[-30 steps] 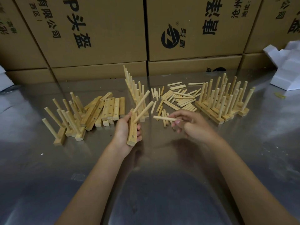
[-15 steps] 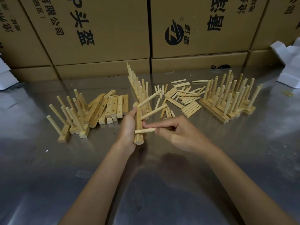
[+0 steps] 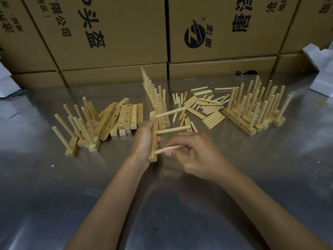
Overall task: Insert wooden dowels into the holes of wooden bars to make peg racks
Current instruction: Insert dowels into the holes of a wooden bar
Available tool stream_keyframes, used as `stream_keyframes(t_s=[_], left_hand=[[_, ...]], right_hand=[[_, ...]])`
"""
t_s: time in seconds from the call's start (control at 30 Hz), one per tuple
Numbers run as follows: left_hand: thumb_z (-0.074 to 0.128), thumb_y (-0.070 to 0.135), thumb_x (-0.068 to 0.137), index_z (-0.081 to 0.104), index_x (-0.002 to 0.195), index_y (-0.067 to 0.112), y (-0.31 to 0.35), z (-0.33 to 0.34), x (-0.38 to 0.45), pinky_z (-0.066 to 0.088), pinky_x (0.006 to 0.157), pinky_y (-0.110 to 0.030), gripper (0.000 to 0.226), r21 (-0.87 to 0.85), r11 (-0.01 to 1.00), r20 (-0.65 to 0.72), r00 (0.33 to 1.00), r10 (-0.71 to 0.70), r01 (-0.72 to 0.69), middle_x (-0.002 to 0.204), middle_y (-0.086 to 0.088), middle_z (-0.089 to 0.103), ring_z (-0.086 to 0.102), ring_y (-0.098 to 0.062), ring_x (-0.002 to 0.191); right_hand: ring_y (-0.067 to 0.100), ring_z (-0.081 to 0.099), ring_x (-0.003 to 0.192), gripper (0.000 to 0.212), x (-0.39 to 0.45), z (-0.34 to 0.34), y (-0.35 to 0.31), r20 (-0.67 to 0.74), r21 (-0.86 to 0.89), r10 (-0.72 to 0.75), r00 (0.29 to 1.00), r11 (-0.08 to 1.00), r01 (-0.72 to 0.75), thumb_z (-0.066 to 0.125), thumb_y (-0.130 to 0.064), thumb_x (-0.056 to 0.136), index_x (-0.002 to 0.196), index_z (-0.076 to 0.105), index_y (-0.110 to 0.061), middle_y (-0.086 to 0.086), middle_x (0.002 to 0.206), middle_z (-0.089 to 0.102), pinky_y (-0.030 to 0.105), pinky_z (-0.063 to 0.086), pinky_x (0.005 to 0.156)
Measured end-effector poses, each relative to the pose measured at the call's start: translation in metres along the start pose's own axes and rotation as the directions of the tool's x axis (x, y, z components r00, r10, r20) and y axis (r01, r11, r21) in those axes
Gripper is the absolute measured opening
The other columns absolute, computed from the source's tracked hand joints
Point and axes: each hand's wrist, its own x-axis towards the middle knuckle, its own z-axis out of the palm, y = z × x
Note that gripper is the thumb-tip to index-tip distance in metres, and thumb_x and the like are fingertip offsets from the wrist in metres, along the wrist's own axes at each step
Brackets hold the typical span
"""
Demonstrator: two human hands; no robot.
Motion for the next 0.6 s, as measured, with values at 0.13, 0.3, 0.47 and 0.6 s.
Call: stream_keyframes(t_s=[0.13,0.3,0.47,0.6], left_hand=[[0.045,0.042,0.104,0.066,0.113,0.019,-0.0001,-0.0013,-0.0009,0.041,0.048,-0.022,0.032,0.082,0.996,0.003,1.0,0.03,-0.03,0.061,0.005,0.051,0.048,-0.006,0.049],[0.039,0.043,0.106,0.06,0.114,0.023,0.0025,-0.0014,-0.0031,0.041,0.045,-0.019,0.03,0.167,0.979,-0.008,0.992,0.123,-0.12,0.07,0.003,0.05,0.048,-0.007,0.055],[0.036,0.044,0.106,0.055,0.1,0.031,0.0032,0.0022,-0.0058,0.04,0.044,-0.017,0.024,0.232,0.951,-0.03,0.975,0.22,-0.207,0.073,0.003,0.049,0.048,-0.007,0.059],[0.035,0.044,0.107,0.052,0.098,0.031,0.0032,0.0044,-0.0069,0.038,0.04,-0.016,0.023,0.227,0.941,-0.042,0.962,0.268,-0.252,0.074,0.003,0.047,0.046,-0.007,0.058]], right_hand=[[0.002,0.045,0.059,0.016,-0.0033,0.0033,-0.0005,0.006,-0.121,-0.021,1.0,0.992,0.022,0.066,-0.025,0.091,0.1,0.076,-0.034,-0.022,0.062,0.044,0.017,0.027,0.055],[0.006,0.045,0.059,0.014,-0.0035,0.0089,-0.0009,-0.005,-0.074,-0.007,1.0,0.997,0.006,0.064,-0.025,0.092,0.094,0.077,-0.03,-0.019,0.061,0.044,0.022,0.031,0.054],[0.006,0.053,0.062,0.014,-0.0043,0.0103,0.0002,-0.036,-0.011,0.035,0.999,0.999,-0.035,0.066,-0.022,0.09,0.093,0.078,-0.028,-0.027,0.064,0.053,0.016,0.034,0.056],[0.01,0.053,0.059,0.014,-0.0046,0.01,0.0015,-0.069,0.049,0.059,0.996,0.997,-0.056,0.066,-0.019,0.088,0.089,0.079,-0.026,-0.025,0.061,0.056,0.018,0.037,0.054]])
